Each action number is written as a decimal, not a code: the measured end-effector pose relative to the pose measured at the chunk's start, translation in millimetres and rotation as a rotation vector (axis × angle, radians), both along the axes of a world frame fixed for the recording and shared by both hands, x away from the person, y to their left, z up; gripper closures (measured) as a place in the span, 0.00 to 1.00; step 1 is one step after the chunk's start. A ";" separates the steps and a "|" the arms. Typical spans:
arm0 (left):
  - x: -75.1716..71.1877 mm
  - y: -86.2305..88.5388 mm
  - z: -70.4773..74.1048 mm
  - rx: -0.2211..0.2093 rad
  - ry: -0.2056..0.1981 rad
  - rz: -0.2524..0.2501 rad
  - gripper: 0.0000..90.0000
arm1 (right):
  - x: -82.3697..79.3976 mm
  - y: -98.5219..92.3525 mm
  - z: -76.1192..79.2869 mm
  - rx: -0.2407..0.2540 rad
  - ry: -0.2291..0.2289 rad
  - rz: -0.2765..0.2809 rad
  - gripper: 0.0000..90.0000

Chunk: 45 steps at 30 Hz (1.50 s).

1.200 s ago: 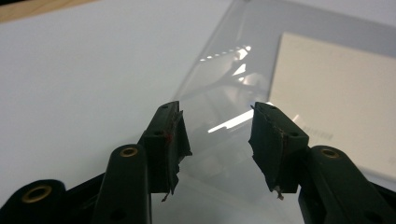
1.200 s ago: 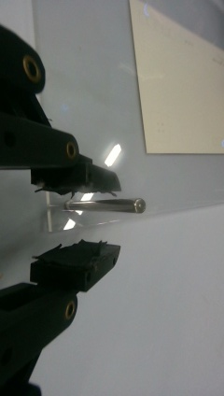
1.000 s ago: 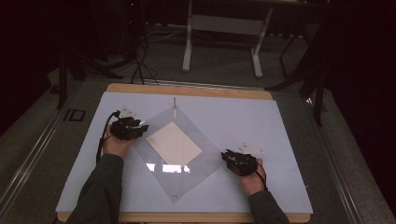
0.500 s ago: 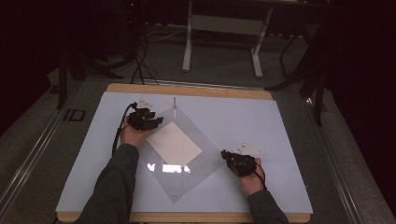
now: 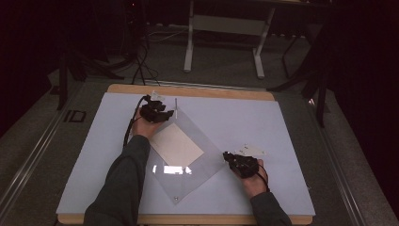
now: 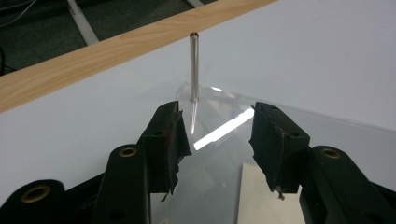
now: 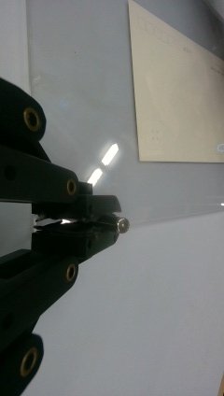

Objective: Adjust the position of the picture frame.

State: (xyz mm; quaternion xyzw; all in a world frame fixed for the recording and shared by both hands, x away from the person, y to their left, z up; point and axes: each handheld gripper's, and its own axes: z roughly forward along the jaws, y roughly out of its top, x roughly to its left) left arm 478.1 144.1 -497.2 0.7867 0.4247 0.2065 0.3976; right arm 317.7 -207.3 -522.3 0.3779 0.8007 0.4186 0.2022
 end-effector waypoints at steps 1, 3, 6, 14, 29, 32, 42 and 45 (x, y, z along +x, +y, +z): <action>3.5 -1.9 0.4 0.007 -0.002 -0.001 0.56 | 0.1 -0.3 0.0 0.002 0.001 0.003 0.94; 11.7 -5.8 1.3 0.017 0.007 0.013 0.56 | 0.3 -0.7 -0.1 0.004 0.002 0.005 0.94; 20.2 -9.5 -0.4 -0.006 0.012 0.041 0.56 | 0.4 -0.9 -0.3 0.007 0.003 0.005 0.94; 39.8 -19.4 -5.9 -0.002 0.035 0.071 0.58 | 0.4 -1.7 -0.6 0.010 0.001 0.009 0.94; 58.8 -34.1 -15.2 -0.059 0.073 0.078 0.74 | -0.4 -1.7 -1.5 0.026 0.001 -0.004 0.94; 60.3 -34.9 -19.1 -0.063 0.090 0.081 0.76 | -0.3 -1.9 -1.8 0.032 0.002 -0.006 0.94; 59.8 -32.1 -16.9 -0.018 0.098 0.100 0.93 | 0.9 -3.5 -3.4 0.089 0.032 -0.030 0.93; 59.1 -32.4 -15.7 -0.002 0.098 0.099 0.94 | 0.4 -2.7 -3.9 0.096 0.031 -0.041 0.93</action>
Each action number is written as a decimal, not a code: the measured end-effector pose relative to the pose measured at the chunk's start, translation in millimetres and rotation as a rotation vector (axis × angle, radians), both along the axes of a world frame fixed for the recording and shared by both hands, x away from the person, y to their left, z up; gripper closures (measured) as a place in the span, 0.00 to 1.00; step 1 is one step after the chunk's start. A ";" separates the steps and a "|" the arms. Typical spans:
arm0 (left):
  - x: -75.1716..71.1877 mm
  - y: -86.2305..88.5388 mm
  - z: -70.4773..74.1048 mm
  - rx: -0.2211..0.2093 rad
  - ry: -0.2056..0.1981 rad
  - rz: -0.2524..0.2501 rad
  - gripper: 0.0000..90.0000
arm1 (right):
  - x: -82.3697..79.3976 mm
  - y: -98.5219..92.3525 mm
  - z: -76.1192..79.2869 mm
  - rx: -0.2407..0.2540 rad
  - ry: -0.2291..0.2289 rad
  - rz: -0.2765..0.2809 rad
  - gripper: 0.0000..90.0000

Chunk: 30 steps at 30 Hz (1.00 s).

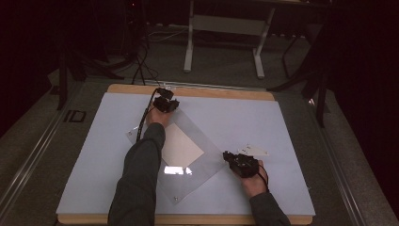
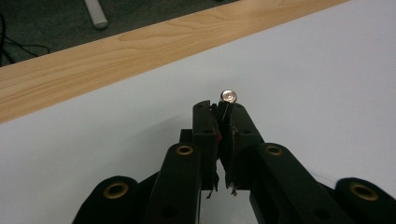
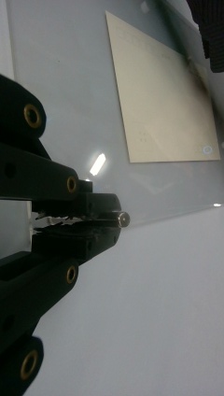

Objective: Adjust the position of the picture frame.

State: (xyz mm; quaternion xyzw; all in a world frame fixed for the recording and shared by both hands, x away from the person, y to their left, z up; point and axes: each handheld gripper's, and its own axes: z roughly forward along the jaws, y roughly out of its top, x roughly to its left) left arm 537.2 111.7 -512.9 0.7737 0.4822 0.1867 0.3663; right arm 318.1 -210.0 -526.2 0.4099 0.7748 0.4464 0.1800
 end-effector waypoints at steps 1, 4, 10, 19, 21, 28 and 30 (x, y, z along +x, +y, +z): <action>-0.4 0.4 0.6 0.007 0.002 -0.005 0.94 | 0.5 -0.5 0.3 0.003 0.006 0.002 0.93; -1.9 2.8 2.5 0.021 0.011 -0.017 0.95 | 2.2 -2.2 1.1 0.020 0.027 -0.003 0.93; -6.0 8.5 8.1 0.034 0.011 -0.032 0.95 | 5.3 -5.7 2.4 0.045 0.035 -0.019 0.93; -14.3 18.0 16.1 0.047 0.008 -0.042 0.95 | 11.5 -10.3 8.9 0.067 0.041 -0.033 0.92; -17.5 20.0 16.0 0.040 0.005 -0.030 0.95 | 12.9 -10.9 10.1 0.073 0.044 -0.034 0.92; -25.1 27.4 17.3 0.047 0.011 -0.013 0.95 | 18.2 -11.5 13.1 0.075 0.059 -0.022 0.92; -26.4 29.2 20.2 0.058 0.011 -0.009 0.95 | 19.9 -10.6 12.9 0.076 0.066 -0.013 0.92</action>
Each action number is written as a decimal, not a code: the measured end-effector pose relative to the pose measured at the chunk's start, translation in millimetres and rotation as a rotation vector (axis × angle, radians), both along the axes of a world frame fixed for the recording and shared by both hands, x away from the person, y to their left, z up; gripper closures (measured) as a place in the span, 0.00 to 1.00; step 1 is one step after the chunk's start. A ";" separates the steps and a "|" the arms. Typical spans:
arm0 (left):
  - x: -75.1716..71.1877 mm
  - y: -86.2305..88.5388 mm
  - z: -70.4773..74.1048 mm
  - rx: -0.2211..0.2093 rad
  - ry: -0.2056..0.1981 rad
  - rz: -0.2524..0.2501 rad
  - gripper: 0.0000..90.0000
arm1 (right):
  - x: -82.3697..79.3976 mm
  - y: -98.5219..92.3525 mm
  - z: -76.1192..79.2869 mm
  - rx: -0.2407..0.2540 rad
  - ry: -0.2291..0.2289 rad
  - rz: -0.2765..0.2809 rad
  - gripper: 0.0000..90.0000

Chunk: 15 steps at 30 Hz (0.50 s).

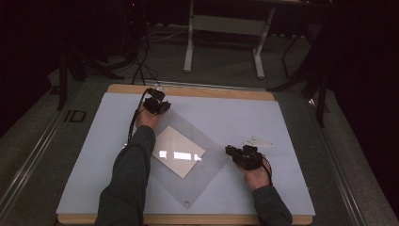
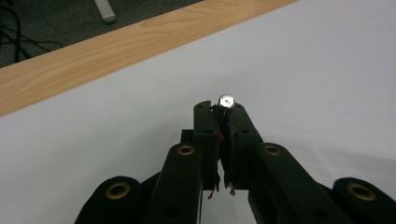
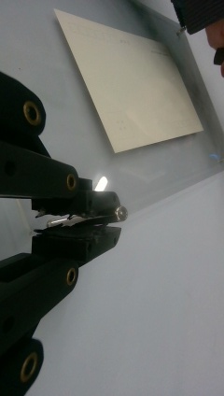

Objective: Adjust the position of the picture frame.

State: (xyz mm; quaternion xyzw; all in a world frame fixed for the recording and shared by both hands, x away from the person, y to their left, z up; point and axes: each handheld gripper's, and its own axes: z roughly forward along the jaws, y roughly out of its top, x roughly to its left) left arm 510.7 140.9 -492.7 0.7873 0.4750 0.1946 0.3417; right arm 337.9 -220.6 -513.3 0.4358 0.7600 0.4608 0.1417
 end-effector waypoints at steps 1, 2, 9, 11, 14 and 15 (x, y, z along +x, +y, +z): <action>-0.7 0.9 2.0 0.008 0.000 0.002 0.95 | 1.0 0.5 -0.1 -0.001 0.001 0.001 0.92; -1.4 2.0 4.0 0.011 -0.002 0.003 0.95 | 2.0 0.7 -0.1 0.002 0.001 -0.001 0.91; -7.7 12.0 16.0 0.029 -0.008 0.008 0.95 | 11.1 2.3 4.6 0.012 0.005 0.002 0.92; -9.8 13.9 17.8 0.038 0.003 0.013 0.95 | 13.8 2.5 7.1 0.011 -0.001 -0.004 0.92; -13.0 17.1 19.8 0.033 0.003 0.017 0.95 | 18.5 1.1 9.2 0.006 -0.003 -0.003 0.91; -13.9 18.0 20.7 0.031 0.003 0.017 0.95 | 19.8 0.7 10.2 0.005 -0.005 -0.001 0.91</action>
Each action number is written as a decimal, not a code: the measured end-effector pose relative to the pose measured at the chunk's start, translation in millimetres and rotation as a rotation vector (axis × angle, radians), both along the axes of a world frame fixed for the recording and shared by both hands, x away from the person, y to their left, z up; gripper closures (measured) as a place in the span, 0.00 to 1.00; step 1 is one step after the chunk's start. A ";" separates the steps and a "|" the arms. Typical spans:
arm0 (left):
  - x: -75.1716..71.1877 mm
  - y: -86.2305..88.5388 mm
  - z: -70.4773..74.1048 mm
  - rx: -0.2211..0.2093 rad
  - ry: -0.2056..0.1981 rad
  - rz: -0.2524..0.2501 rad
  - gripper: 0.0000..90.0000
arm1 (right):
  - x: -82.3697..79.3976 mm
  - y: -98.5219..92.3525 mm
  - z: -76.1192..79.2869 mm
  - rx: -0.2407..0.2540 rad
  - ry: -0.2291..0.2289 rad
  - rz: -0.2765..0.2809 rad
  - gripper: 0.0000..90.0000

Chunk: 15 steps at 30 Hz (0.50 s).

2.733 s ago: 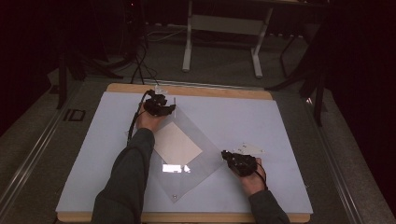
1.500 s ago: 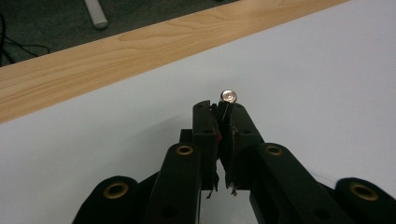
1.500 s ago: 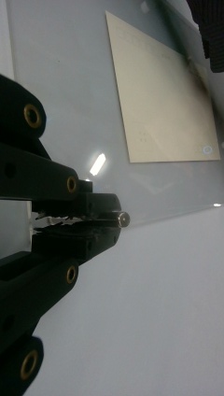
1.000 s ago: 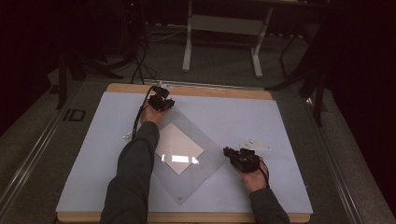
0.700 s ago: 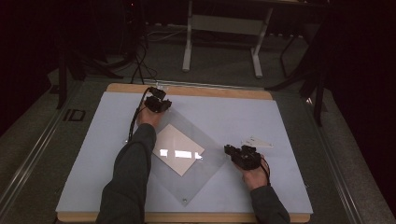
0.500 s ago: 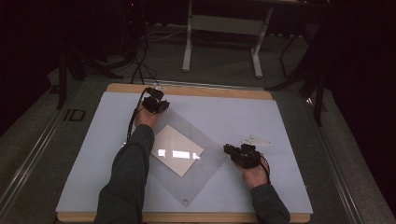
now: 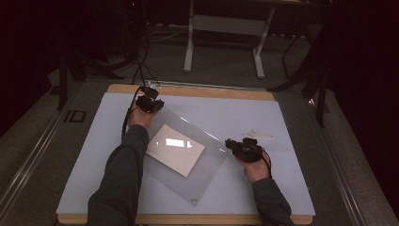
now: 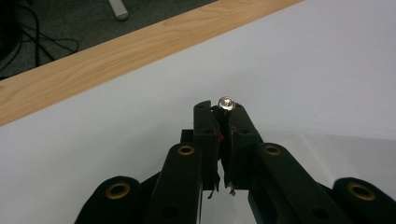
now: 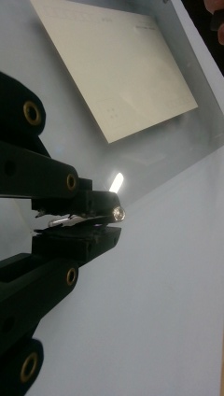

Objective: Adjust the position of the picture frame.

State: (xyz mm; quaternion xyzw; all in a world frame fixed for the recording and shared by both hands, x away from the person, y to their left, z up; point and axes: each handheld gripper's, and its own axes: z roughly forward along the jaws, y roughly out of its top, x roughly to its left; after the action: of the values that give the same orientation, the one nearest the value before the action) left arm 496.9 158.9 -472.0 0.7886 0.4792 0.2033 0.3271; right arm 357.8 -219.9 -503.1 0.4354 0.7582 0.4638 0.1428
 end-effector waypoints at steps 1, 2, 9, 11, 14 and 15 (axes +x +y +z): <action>-0.8 0.9 0.7 -0.001 -0.004 0.001 0.95 | 0.9 0.1 1.0 0.000 -0.002 -0.006 0.91; -1.6 1.6 1.5 0.000 -0.002 0.004 0.95 | 2.2 -0.2 2.2 -0.001 -0.002 -0.002 0.91; -7.9 10.1 2.9 -0.022 -0.007 0.014 0.95 | 12.1 -1.2 10.5 -0.002 -0.004 -0.004 0.91; -10.2 13.4 0.0 -0.031 0.002 0.023 0.95 | 14.8 -0.1 11.9 -0.010 -0.007 0.002 0.91; -13.5 18.3 -4.7 -0.038 0.011 0.027 0.95 | 19.4 1.4 12.8 -0.022 -0.006 0.006 0.91; -14.8 19.8 -5.8 -0.038 0.015 0.027 0.95 | 21.1 1.6 12.8 -0.026 -0.005 0.008 0.91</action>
State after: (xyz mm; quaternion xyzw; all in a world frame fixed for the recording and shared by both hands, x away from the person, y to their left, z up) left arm 482.1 178.7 -477.8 0.7772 0.4961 0.1926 0.3356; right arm 378.9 -218.3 -490.3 0.4294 0.7655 0.4555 0.1487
